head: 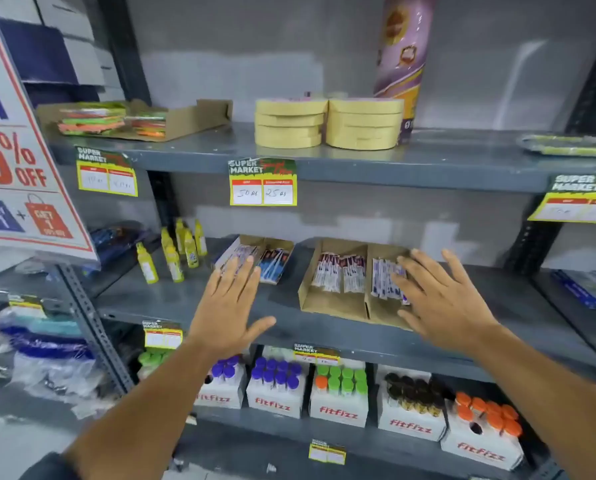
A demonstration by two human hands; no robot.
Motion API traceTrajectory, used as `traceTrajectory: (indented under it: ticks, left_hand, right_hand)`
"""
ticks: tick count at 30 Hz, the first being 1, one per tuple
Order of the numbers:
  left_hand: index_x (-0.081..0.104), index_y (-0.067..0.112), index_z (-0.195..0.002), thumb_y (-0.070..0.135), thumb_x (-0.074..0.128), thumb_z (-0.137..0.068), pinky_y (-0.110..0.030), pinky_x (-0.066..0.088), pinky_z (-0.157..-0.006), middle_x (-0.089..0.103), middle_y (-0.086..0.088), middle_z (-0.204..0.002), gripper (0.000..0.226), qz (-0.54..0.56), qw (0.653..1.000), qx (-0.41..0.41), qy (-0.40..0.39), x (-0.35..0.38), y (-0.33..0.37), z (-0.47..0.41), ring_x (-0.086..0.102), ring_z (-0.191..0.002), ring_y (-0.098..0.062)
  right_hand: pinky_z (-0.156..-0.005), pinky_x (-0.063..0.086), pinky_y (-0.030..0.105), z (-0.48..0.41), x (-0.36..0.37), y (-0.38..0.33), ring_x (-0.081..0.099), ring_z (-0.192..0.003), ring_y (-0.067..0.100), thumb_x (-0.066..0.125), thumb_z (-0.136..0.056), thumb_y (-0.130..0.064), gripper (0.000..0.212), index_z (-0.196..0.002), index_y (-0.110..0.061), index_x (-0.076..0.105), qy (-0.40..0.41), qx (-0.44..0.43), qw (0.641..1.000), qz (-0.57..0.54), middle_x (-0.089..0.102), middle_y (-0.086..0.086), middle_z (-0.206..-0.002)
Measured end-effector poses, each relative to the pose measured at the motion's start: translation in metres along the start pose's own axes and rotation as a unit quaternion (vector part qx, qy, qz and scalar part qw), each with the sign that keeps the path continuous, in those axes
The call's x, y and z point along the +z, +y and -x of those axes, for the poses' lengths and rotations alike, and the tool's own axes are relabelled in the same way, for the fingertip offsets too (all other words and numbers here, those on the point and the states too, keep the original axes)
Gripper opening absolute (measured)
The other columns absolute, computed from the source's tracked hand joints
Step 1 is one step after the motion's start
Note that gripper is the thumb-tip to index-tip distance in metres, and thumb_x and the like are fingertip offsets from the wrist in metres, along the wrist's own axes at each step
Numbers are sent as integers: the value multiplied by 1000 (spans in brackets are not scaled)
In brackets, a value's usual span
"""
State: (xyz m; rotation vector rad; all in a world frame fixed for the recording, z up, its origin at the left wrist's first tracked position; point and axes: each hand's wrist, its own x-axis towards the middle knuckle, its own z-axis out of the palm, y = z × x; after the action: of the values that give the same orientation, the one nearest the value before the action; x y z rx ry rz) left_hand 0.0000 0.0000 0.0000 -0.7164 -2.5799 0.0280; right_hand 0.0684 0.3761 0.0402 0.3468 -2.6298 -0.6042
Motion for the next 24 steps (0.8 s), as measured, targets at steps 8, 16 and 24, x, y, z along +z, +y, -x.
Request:
traceTrajectory:
  ticks: [8,16,24]
  left_hand:
    - [15,4,-149,75,28,-89,-46,5,-113,12,-17,-156,94,29,992,27,-119,93,-17,-20,4,-143,-31]
    - [36,6,-143,86,35,-77,-44,14,-110,27,-15,-152,104,60,979,50,-186,172,-36,-34,26,-137,-33]
    - [31,4,-144,85,36,-77,-38,1,-112,26,-15,-153,105,60,977,50,-198,173,-37,-34,21,-140,-32]
  right_hand:
    - [-107,33,56,5,90,0,66,-102,29,59,-83,-36,22,-95,-30,75,-47,221,960,-162,72,-1,-106]
    - [-87,48,43,19,155,49,62,-97,35,50,-81,-58,25,-84,-36,62,-194,459,843,-201,69,1,-101]
    - [-80,43,37,20,180,63,62,-89,31,52,-95,-46,22,-99,-32,69,-233,446,837,-215,69,6,-101]
